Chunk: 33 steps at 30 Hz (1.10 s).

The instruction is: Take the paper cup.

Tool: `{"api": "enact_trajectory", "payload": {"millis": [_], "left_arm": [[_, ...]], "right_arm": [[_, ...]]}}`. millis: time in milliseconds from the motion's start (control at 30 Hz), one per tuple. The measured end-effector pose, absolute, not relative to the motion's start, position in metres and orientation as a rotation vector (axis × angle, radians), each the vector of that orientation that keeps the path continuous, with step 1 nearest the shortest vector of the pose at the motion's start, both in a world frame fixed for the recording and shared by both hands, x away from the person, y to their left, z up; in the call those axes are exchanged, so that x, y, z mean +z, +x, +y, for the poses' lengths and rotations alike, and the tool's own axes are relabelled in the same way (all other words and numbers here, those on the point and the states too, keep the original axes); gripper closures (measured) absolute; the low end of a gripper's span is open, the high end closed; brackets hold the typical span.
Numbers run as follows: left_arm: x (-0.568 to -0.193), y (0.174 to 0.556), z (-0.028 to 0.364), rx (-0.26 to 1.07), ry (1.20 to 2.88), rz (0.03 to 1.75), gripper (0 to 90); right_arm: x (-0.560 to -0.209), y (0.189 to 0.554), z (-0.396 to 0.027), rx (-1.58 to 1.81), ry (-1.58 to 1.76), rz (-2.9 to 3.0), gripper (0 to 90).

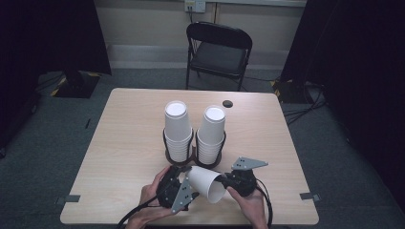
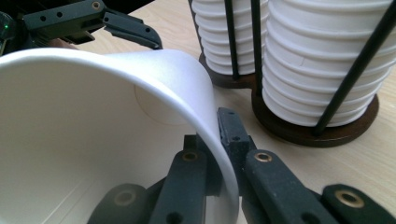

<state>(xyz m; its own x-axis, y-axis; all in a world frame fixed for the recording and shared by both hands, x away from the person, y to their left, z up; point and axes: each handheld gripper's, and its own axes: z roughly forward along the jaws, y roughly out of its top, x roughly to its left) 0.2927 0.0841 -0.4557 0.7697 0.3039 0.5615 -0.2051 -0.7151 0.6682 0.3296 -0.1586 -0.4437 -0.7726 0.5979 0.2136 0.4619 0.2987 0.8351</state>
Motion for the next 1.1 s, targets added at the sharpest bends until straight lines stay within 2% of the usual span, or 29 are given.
{"api": "enact_trajectory", "payload": {"millis": [467,867,1100], "left_arm": [[-0.458,0.286,0.073,0.922,2.207,0.065,12.9],[-0.457,0.28,0.068,0.981,2.231,0.046,15.2],[-0.455,0.279,0.066,1.004,2.195,0.075,13.5]], "right_arm": [[-0.441,0.335,-0.153,1.461,0.995,2.491,88.4],[-0.437,0.342,-0.14,1.416,0.993,2.556,88.4],[-0.434,0.344,-0.135,1.429,0.987,2.563,88.5]]}}
